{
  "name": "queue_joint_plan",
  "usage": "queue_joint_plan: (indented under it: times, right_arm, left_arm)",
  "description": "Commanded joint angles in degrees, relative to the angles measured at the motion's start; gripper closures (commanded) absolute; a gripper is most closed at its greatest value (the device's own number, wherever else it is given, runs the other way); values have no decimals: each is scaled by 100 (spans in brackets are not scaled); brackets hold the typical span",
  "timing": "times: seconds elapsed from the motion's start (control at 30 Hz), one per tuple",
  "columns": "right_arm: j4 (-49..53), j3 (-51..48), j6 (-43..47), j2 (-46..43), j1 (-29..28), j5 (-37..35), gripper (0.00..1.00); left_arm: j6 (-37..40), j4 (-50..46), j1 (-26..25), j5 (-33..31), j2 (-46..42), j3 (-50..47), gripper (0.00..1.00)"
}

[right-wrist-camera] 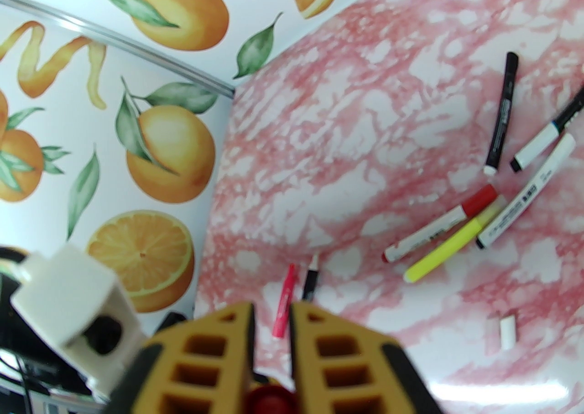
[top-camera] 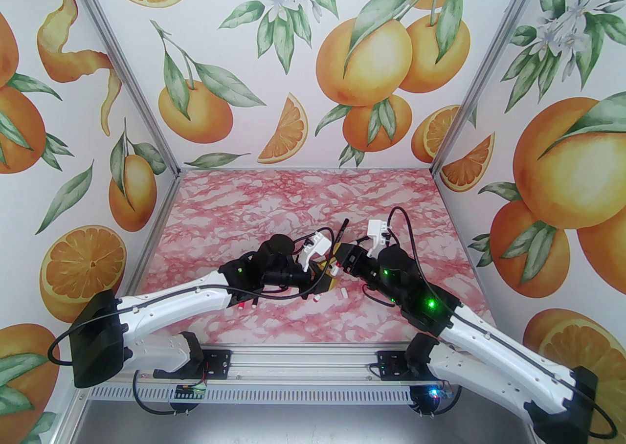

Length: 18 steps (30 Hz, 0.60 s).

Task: Open the pen caps

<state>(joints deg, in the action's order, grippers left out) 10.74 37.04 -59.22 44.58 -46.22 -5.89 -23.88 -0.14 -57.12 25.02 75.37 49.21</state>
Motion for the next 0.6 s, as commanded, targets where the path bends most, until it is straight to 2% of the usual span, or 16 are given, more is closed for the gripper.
queue_joint_plan:
  times: [0.0, 0.17, 0.23, 0.37, 0.57]
  right_arm:
    - [16, -87, -109, -148, 95, -332, 89]
    - [669, 128, -16, -292, 178, -904, 92]
    - [894, 221, 45, -317, 198, -1153, 92]
    - [1043, 328, 186, -351, 257, -1417, 93]
    - [971, 400, 491, -513, 360, -1872, 94]
  left_arm:
    - [311, -194, -145, -185, -40, 42, 96]
    - [779, -1201, -483, -1158, 28, 356, 100]
    - [823, -1320, -559, -1263, 69, 392, 100]
    - [790, -1357, -615, -1121, 234, 431, 100]
    - [511, -1041, -651, -448, 465, 339, 100]
